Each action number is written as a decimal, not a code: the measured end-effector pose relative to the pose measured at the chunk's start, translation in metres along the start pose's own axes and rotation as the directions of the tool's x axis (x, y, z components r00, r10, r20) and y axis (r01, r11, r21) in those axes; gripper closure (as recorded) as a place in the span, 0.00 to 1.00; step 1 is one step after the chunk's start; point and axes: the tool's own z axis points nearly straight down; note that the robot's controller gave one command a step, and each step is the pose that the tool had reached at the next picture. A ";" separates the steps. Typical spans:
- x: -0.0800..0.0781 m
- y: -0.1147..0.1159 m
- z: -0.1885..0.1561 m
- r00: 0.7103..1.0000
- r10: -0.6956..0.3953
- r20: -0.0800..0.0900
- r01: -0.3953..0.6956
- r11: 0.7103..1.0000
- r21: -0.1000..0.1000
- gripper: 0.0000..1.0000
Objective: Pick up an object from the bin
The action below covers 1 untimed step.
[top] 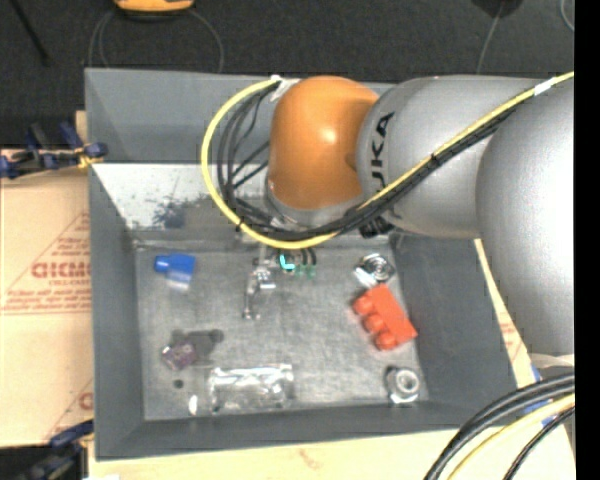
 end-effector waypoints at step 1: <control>0.051 0.067 0.091 0.992 -0.123 0.017 0.123 0.992 0.001 0.00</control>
Offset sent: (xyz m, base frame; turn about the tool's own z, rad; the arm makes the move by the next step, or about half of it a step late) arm -0.0561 0.0661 -0.0942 -0.1180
